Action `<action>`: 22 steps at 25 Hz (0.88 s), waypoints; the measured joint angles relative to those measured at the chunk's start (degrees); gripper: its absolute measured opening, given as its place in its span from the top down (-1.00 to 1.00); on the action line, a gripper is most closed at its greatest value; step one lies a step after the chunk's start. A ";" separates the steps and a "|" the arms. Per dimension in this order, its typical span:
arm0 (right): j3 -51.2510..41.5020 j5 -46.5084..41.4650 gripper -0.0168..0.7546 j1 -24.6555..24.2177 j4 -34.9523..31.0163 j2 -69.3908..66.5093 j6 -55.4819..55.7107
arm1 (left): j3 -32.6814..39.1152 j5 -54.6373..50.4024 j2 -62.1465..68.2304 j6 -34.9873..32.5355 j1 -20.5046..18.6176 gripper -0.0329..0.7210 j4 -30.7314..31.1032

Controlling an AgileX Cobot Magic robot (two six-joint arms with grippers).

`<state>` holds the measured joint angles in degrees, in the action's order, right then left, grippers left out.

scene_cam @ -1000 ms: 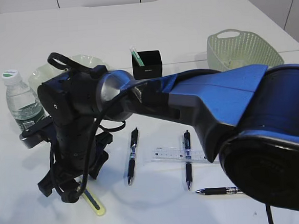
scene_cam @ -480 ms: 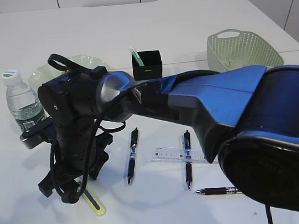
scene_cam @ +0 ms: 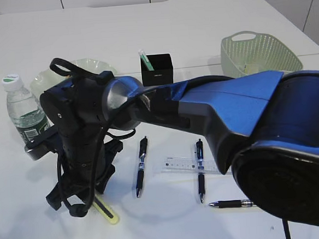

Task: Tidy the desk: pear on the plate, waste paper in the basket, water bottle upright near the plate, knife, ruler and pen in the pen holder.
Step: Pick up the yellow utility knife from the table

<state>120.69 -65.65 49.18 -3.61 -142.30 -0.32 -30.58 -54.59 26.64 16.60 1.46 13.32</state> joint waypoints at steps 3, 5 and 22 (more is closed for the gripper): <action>0.06 -0.53 0.40 0.00 1.58 -0.03 0.00 | 0.00 0.00 0.00 0.00 0.00 0.28 0.10; 0.06 -1.36 0.49 0.00 2.23 -0.03 0.00 | 0.00 0.00 0.00 0.00 0.00 0.28 0.10; 2.46 -4.14 0.56 0.00 2.63 -0.61 0.00 | 0.00 -0.11 0.00 0.00 0.00 0.28 0.22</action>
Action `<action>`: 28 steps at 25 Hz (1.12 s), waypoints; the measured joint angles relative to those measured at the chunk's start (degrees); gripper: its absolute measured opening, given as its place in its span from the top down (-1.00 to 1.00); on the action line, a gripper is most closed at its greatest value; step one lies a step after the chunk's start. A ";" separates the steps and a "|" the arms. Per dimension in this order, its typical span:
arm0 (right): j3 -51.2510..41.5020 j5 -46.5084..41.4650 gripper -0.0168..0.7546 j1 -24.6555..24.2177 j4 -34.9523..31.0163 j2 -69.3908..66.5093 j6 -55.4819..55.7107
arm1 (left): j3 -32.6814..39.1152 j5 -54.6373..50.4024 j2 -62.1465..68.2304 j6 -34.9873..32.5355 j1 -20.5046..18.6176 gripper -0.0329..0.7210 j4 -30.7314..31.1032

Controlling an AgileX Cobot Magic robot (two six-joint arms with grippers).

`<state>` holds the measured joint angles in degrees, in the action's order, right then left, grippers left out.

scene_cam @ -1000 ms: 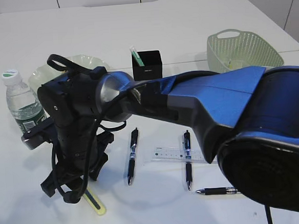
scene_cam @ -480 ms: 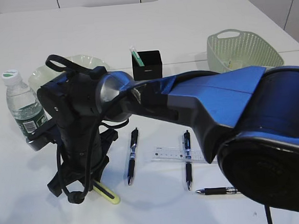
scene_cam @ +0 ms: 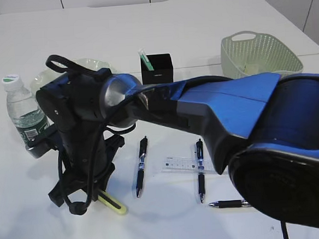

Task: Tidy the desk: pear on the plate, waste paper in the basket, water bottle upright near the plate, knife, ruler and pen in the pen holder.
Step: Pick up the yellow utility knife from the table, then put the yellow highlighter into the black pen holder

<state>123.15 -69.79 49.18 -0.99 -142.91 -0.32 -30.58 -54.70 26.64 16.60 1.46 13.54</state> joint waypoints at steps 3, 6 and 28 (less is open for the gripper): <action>1.97 -0.12 0.56 0.00 -0.18 0.00 0.00 | 0.00 0.00 0.00 0.00 0.00 0.28 0.00; 3.23 -0.12 0.56 0.00 -0.32 0.00 0.00 | 0.00 0.00 0.00 0.00 0.00 0.28 0.00; 17.28 -1.19 0.56 -2.72 0.99 12.86 0.32 | 0.00 0.00 0.00 0.00 0.00 0.28 0.00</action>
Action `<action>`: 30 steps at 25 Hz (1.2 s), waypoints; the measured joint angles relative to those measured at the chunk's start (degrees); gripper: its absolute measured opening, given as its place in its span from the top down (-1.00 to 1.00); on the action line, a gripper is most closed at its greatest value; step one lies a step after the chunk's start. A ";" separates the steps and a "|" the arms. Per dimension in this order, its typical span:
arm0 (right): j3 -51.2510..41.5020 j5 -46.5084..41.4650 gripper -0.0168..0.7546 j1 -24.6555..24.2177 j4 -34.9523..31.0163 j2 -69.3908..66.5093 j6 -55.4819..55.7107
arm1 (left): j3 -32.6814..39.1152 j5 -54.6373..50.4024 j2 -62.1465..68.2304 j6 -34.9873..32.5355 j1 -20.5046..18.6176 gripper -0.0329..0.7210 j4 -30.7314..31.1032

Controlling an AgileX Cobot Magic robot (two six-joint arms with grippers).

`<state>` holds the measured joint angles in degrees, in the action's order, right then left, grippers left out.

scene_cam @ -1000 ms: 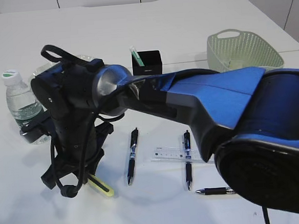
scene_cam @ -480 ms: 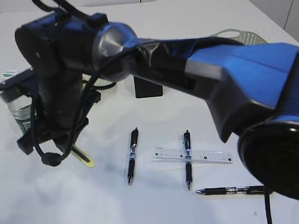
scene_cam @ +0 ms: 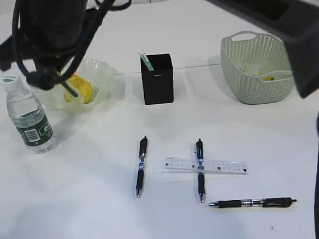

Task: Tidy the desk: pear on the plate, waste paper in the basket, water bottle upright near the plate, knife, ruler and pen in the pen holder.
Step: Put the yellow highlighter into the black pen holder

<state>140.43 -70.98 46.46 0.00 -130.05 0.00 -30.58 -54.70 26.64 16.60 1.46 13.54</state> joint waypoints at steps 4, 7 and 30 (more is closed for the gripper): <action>3.33 0.23 0.56 -1.91 2.56 2.02 0.00 | 0.00 0.00 0.00 0.00 0.00 0.28 0.02; 4.22 1.76 0.56 -3.73 3.55 3.45 0.00 | 0.00 0.00 0.00 0.00 0.00 0.28 0.02; -1.07 28.11 0.56 -18.24 7.76 5.56 -1.94 | 0.00 1.74 0.00 0.00 0.00 0.28 0.13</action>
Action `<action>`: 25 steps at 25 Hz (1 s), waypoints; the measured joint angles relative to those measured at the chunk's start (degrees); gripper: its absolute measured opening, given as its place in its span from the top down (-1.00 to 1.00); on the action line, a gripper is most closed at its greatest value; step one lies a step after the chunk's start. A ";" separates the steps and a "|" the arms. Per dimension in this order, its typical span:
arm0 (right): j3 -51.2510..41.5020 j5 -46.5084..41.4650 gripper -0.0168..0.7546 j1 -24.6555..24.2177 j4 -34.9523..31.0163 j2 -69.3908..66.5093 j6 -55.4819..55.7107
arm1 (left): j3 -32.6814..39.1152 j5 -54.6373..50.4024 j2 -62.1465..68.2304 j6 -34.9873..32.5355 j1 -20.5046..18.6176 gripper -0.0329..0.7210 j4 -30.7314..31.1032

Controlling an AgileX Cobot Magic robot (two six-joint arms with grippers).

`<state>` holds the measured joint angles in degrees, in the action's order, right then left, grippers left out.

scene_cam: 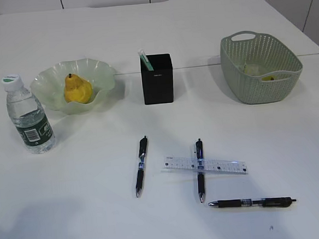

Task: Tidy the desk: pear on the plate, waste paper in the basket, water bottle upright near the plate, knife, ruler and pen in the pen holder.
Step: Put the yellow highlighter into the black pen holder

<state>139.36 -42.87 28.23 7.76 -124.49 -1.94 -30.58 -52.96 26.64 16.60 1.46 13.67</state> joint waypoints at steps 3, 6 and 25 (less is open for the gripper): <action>-4.34 4.98 0.56 -1.52 0.02 0.00 -0.38 | 0.00 0.00 0.00 0.00 0.00 0.28 0.00; -8.41 9.56 0.56 -2.77 0.24 0.00 -0.51 | 0.00 0.00 0.00 0.00 0.00 0.28 0.00; -44.95 50.15 0.56 -7.97 2.25 9.51 3.27 | 0.00 -1.46 -0.09 0.00 0.00 0.28 0.00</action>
<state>94.41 7.28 20.26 10.00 -114.98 1.33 -30.58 -54.43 26.54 16.60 1.46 13.67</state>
